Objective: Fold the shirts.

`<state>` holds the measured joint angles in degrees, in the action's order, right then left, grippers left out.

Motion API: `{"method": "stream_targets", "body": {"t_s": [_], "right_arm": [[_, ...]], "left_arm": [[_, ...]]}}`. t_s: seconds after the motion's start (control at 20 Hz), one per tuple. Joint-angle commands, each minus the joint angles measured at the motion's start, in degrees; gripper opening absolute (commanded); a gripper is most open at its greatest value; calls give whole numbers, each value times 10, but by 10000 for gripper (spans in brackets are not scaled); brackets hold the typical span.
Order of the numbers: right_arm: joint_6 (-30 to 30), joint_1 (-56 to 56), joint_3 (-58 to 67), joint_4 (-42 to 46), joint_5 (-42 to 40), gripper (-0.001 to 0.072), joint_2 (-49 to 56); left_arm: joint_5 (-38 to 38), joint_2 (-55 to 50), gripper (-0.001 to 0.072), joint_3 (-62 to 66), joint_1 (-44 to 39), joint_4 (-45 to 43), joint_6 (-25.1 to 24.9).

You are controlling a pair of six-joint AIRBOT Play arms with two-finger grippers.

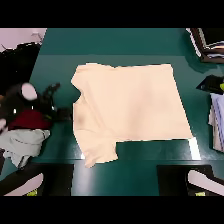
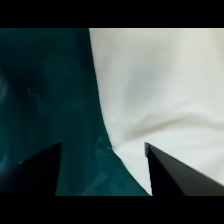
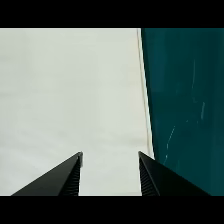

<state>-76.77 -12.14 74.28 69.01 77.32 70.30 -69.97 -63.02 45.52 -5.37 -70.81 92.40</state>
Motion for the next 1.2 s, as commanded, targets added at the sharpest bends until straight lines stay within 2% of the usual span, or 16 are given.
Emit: {"method": "stream_targets", "body": {"t_s": [0.0,0.35,0.65,0.75,0.8,0.85,0.9,1.05,1.15], "right_arm": [[2,-6,-75,-5,-45,409,-69],[2,-6,-86,-5,-36,409,-104],[2,-6,-86,-5,-12,409,-105],[2,-6,-86,-4,-8,409,-105],[2,-6,-86,-2,-3,409,-105],[2,-6,-86,2,5,409,-105],[2,-12,-87,2,15,409,-105],[2,-56,-116,1,39,409,-108],[2,-111,-181,1,40,409,-122]], "left_arm": [[62,80,604,-135,-14,87,16],[122,80,604,-161,-14,147,-24],[129,73,604,-181,-14,163,-27],[136,73,602,-185,-14,175,-41],[136,73,428,-183,-14,175,-43],[136,73,119,-179,-14,175,-49],[136,73,31,-171,-14,175,-57],[124,79,23,-133,-14,174,-58],[121,87,24,-104,-14,170,-59]]}}
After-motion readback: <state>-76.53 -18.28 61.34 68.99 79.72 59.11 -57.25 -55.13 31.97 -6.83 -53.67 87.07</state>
